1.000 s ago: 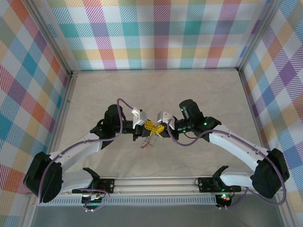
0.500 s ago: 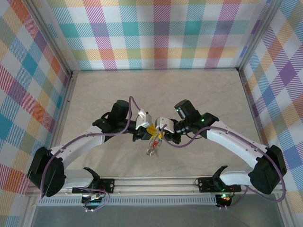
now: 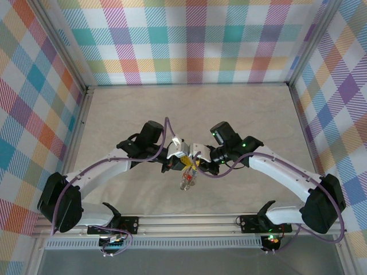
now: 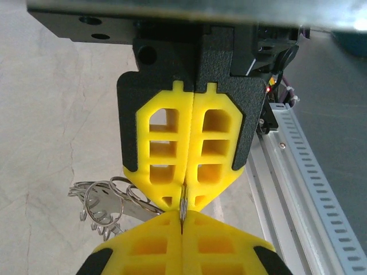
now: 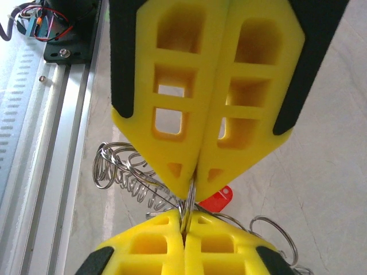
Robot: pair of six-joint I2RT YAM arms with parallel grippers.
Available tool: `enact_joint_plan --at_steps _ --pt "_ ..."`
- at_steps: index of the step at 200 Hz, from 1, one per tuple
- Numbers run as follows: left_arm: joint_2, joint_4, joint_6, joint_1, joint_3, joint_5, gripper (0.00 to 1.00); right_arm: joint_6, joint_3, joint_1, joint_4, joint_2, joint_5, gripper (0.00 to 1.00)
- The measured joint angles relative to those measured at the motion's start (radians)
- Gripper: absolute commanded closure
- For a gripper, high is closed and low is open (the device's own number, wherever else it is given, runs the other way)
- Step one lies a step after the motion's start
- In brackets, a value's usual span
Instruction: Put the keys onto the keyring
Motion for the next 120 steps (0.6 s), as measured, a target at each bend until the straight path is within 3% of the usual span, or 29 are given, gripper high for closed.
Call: enact_joint_plan --at_steps 40,120 --pt "-0.005 -0.003 -0.007 0.0 0.005 0.018 1.0 0.019 -0.02 -0.018 0.041 -0.038 -0.009 0.76" --pt "-0.056 0.153 -0.1 0.011 -0.051 0.072 1.0 0.052 -0.094 -0.072 0.095 -0.168 -0.049 0.72"
